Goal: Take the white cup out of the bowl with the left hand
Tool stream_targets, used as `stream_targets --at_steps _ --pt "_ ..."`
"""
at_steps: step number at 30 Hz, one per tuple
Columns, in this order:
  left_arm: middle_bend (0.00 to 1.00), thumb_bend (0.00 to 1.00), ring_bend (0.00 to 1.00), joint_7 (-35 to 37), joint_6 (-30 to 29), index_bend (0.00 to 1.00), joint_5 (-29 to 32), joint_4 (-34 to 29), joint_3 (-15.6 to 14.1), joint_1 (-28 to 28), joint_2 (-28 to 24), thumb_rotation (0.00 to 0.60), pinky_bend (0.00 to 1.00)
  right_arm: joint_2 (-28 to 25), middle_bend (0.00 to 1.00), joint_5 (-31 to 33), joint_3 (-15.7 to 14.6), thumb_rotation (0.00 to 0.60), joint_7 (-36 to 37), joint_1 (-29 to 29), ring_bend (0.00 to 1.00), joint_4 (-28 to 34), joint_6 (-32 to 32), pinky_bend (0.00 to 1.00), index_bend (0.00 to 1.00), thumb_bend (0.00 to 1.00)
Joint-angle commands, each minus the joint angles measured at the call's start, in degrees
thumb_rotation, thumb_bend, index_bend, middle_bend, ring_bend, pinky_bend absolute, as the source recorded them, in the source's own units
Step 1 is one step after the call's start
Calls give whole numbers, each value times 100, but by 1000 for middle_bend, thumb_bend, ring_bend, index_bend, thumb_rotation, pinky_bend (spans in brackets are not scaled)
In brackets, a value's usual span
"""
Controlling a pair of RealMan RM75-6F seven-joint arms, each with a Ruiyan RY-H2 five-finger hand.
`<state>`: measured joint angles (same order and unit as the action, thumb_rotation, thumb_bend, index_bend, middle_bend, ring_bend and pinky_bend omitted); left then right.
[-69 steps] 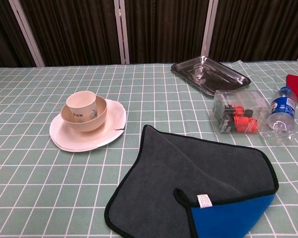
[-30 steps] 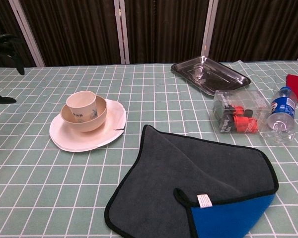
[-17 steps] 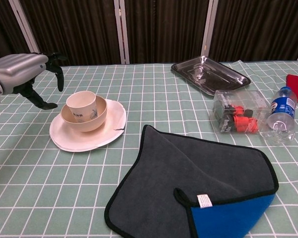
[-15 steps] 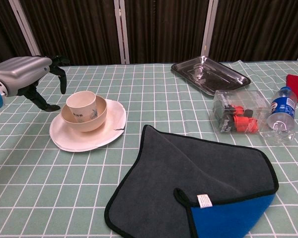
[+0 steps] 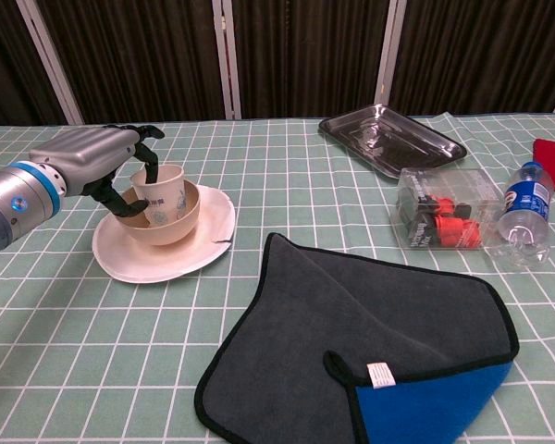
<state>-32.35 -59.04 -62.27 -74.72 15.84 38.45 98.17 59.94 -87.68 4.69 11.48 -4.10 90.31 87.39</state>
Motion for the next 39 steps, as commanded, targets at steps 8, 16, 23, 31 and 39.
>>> stream_targets --at_steps 8,16,23,31,39 --pt "0 624 0 -13 -251 598 -53 -196 -122 -45 -121 600 0 -1 0 -34 1 600 42 13 0 -5 47 0 37 37" --pt "0 624 0 461 -913 599 -479 -953 -12 -350 -806 600 0 20 0 -55 -7 600 -35 21 0 2 71 0 37 37" --pt "0 625 0 1003 -1400 598 -729 -1253 -6 -801 -1634 600 0 33 0 -74 -10 600 -96 32 0 29 103 0 37 37" --pt "0 626 0 1716 -1245 599 -628 -528 -343 -1145 -1652 600 0 84 0 -115 -40 600 -262 19 0 61 79 0 37 37" --pt "0 625 0 2207 -846 598 -569 511 -555 -1147 -1079 600 0 115 0 -87 -36 600 -351 13 0 69 58 0 37 38"
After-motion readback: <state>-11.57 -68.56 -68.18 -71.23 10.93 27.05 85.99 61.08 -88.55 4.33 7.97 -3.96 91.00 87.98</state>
